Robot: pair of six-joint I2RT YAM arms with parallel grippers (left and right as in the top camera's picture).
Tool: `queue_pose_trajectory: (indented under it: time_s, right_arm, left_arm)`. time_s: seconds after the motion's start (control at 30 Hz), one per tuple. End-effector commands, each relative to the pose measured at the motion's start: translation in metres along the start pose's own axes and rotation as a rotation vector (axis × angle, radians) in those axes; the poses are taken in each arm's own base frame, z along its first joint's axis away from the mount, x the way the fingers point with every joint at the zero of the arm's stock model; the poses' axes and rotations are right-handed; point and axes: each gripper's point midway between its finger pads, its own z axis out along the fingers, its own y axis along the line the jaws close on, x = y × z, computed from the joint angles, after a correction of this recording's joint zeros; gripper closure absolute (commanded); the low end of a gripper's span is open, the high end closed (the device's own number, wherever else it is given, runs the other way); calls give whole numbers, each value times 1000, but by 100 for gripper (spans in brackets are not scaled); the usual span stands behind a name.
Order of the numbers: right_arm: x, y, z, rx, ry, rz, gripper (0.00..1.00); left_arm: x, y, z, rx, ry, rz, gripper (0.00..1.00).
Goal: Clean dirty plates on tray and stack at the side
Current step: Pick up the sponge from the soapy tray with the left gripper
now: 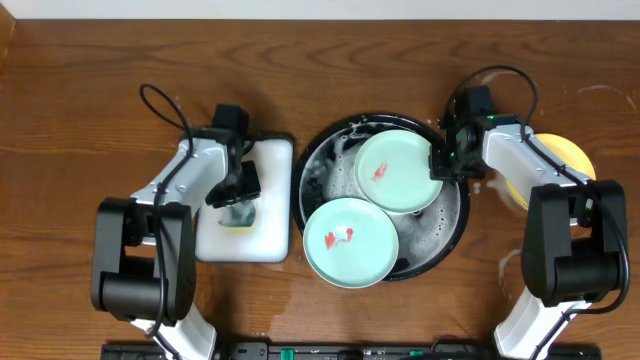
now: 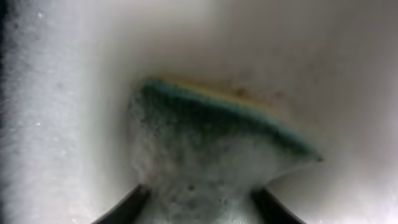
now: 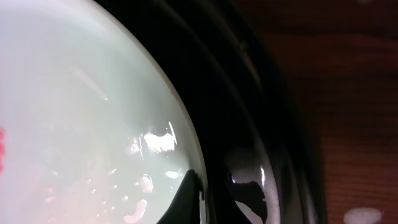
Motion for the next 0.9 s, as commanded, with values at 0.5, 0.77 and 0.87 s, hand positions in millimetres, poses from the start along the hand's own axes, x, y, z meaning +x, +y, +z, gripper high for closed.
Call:
queue_pose_trajectory:
  time_s: [0.5, 0.77, 0.87]
  right_arm:
    - [20, -4, 16, 16, 82, 3, 99]
    - [20, -4, 16, 17, 82, 3, 99]
    - [20, -4, 16, 16, 82, 3, 99]
  left_arm:
    - [7, 8, -57, -15, -40, 40, 36]
    - [42, 20, 0, -28, -7, 35, 36]
    - [41, 17, 14, -3, -48, 32, 56]
